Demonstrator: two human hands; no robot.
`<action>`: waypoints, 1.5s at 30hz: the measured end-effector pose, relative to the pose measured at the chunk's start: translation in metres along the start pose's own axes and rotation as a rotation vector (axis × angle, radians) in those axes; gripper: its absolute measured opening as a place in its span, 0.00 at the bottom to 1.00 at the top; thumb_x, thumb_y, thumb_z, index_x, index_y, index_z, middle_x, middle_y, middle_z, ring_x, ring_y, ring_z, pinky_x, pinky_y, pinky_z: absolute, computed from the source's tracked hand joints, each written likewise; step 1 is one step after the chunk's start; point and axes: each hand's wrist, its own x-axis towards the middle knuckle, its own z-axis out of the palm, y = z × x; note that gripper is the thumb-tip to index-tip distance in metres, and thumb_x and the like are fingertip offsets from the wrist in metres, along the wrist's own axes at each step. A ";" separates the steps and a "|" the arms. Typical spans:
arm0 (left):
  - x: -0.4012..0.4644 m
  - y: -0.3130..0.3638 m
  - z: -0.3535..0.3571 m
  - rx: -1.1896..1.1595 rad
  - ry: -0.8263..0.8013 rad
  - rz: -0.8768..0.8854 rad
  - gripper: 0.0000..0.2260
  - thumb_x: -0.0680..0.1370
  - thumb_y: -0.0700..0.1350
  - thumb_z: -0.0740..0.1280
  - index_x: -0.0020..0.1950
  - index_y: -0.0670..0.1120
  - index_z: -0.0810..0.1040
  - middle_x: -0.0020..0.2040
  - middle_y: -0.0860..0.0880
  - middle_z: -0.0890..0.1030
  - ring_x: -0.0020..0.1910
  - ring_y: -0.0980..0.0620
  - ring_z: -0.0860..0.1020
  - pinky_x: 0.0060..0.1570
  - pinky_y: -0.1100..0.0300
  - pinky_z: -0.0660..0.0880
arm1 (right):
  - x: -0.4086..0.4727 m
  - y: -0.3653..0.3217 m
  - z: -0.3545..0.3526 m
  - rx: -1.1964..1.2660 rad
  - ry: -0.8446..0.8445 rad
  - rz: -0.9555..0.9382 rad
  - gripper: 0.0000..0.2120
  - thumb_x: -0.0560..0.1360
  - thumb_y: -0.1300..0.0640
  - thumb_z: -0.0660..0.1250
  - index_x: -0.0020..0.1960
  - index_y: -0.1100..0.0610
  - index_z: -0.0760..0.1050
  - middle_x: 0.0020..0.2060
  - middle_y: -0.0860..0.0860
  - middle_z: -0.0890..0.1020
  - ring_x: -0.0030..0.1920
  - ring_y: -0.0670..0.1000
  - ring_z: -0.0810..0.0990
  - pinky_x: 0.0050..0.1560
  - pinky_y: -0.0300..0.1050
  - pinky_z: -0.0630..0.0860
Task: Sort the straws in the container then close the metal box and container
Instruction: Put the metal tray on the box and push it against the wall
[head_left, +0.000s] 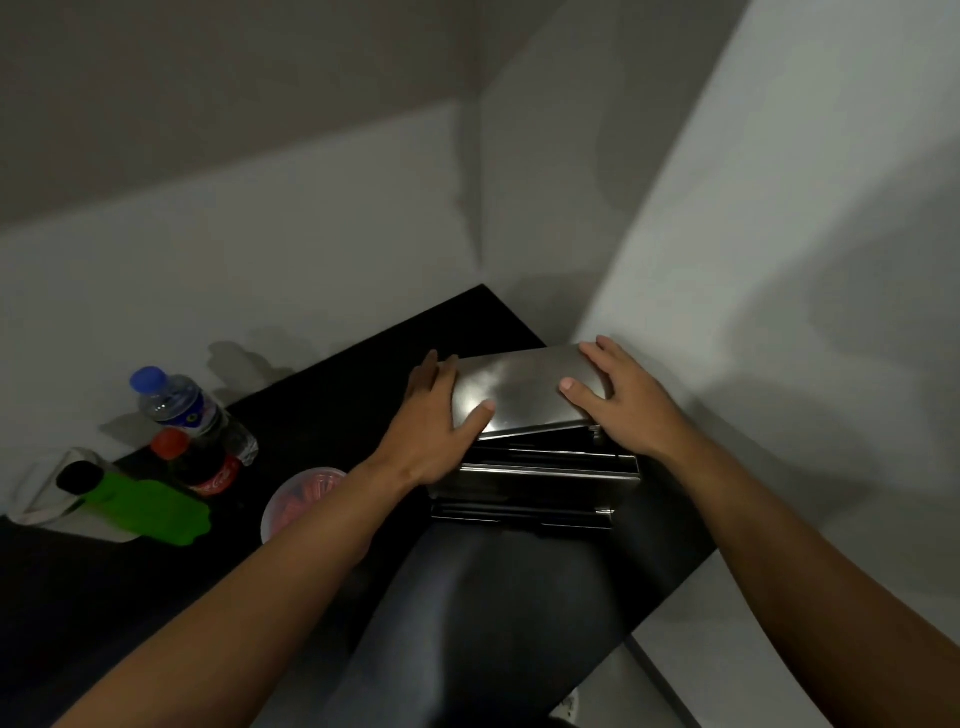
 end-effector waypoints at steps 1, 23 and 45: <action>0.002 0.001 0.001 0.033 -0.019 0.023 0.36 0.81 0.64 0.65 0.84 0.49 0.60 0.86 0.41 0.54 0.85 0.40 0.50 0.80 0.49 0.55 | 0.001 0.000 -0.001 -0.007 -0.001 0.000 0.36 0.79 0.36 0.65 0.82 0.50 0.64 0.83 0.50 0.59 0.82 0.50 0.58 0.72 0.39 0.52; -0.007 -0.002 0.005 0.152 -0.055 0.147 0.39 0.76 0.72 0.61 0.83 0.55 0.59 0.86 0.48 0.57 0.85 0.40 0.49 0.77 0.44 0.60 | -0.039 0.012 0.001 0.003 0.031 -0.019 0.36 0.79 0.37 0.66 0.82 0.47 0.62 0.84 0.49 0.56 0.83 0.49 0.54 0.76 0.41 0.52; -0.020 0.006 0.000 0.399 -0.105 0.284 0.36 0.83 0.66 0.58 0.85 0.49 0.57 0.86 0.43 0.53 0.85 0.38 0.47 0.81 0.41 0.49 | -0.066 0.031 -0.002 -0.346 -0.141 -0.208 0.48 0.75 0.35 0.72 0.84 0.43 0.48 0.85 0.48 0.43 0.84 0.50 0.45 0.81 0.56 0.59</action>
